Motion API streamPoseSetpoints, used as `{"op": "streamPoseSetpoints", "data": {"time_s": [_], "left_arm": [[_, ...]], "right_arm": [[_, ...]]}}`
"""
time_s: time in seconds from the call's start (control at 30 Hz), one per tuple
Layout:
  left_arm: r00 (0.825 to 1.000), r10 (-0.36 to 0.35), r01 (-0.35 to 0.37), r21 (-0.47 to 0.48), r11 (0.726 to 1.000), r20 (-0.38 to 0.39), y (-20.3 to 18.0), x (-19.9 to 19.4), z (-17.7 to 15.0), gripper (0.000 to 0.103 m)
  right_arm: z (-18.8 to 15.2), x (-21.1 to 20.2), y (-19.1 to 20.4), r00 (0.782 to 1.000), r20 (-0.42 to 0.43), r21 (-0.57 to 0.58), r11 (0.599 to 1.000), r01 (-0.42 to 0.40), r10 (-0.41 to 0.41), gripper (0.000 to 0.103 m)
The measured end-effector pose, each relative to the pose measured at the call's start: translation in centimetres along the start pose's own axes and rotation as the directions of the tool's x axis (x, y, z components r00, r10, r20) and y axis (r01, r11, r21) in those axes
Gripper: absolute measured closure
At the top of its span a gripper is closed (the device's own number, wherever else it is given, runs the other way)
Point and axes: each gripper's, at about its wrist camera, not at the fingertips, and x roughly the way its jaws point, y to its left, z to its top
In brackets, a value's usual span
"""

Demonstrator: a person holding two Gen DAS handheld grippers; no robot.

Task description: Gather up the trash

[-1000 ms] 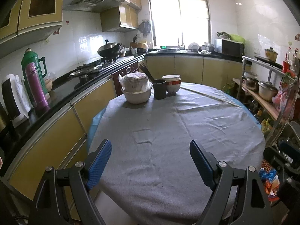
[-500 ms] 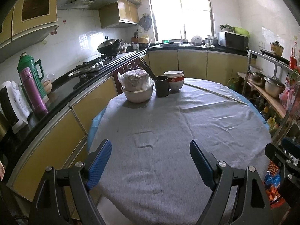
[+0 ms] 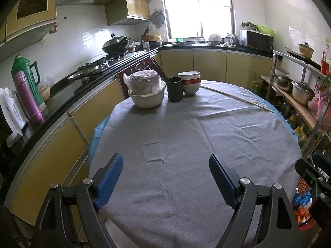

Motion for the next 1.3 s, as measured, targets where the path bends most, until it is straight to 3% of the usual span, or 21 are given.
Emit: {"op": "streamPoseSetpoints", "data": {"time_s": [0.67, 1.3], "left_arm": [[0.997, -0.078, 0.079, -0.041, 0.996, 0.012, 2.0, -0.5, -0.6, 0.017], [0.999, -0.052, 0.051, -0.080, 0.995, -0.010, 6.2, 1.6, -0.4, 0.017]], "right_arm": [[-0.2, -1.6, 2.7, 0.998, 0.005, -0.038, 0.997, 0.069, -0.069, 0.037], [0.4, 1.3, 7.1, 0.998, -0.035, -0.085, 0.996, 0.039, -0.042, 0.037]]}}
